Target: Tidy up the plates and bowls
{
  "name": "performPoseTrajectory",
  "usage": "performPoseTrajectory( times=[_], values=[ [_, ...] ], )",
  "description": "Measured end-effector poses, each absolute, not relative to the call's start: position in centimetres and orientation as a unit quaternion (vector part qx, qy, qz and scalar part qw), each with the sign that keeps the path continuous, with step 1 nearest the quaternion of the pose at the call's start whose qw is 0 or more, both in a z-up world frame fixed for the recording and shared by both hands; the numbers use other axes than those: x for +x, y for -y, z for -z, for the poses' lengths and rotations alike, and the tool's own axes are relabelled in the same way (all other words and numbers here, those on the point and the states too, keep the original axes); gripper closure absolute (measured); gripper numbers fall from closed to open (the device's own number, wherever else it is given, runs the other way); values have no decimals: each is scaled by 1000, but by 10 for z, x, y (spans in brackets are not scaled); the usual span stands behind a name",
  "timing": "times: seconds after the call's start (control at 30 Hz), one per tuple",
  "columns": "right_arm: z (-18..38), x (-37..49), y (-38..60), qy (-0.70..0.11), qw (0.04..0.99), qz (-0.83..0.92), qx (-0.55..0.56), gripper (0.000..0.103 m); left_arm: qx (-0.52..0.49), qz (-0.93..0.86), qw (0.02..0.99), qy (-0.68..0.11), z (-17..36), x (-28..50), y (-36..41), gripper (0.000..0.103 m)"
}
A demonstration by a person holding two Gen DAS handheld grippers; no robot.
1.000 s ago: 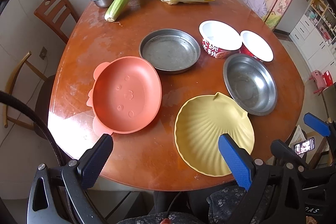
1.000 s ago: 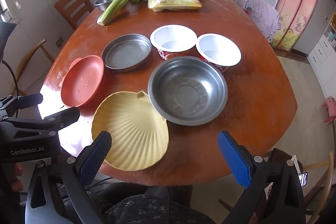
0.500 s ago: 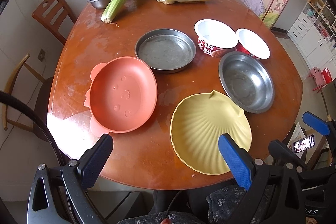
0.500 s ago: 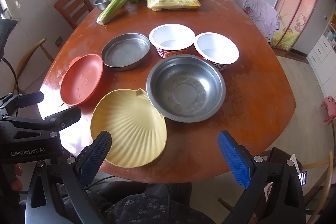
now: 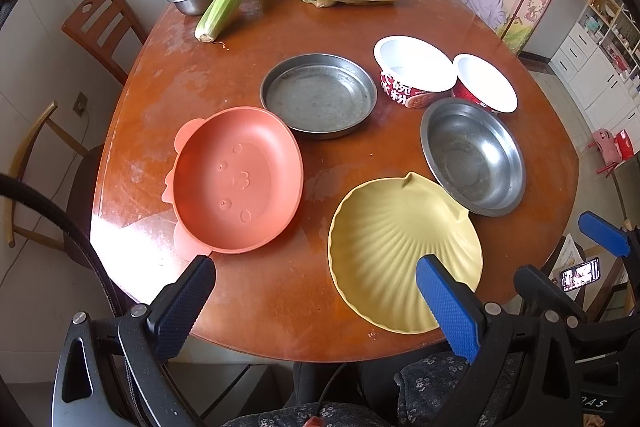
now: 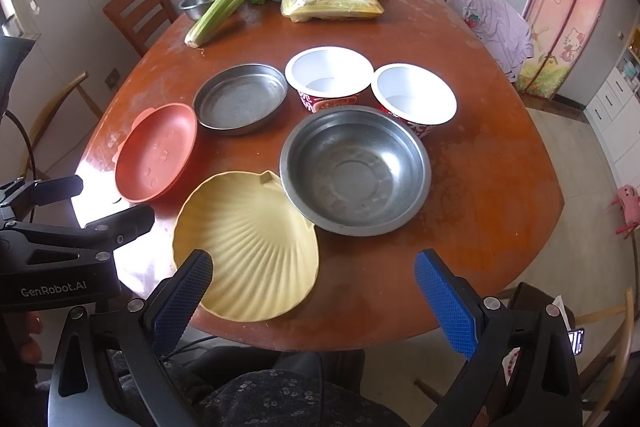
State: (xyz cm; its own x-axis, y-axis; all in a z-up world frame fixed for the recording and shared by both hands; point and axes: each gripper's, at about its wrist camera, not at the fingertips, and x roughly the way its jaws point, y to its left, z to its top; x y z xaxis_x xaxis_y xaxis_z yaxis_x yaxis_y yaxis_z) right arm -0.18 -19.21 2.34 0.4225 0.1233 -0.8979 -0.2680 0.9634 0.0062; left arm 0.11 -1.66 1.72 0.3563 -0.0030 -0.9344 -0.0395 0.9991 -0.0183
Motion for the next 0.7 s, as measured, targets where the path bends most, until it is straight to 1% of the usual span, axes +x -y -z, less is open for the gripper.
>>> performPoseTrajectory(
  times=[0.7],
  values=[
    [-23,4,180,-524,838,-127,-84,2,-21,-19,821,-570,-13,4,8,2]
  ],
)
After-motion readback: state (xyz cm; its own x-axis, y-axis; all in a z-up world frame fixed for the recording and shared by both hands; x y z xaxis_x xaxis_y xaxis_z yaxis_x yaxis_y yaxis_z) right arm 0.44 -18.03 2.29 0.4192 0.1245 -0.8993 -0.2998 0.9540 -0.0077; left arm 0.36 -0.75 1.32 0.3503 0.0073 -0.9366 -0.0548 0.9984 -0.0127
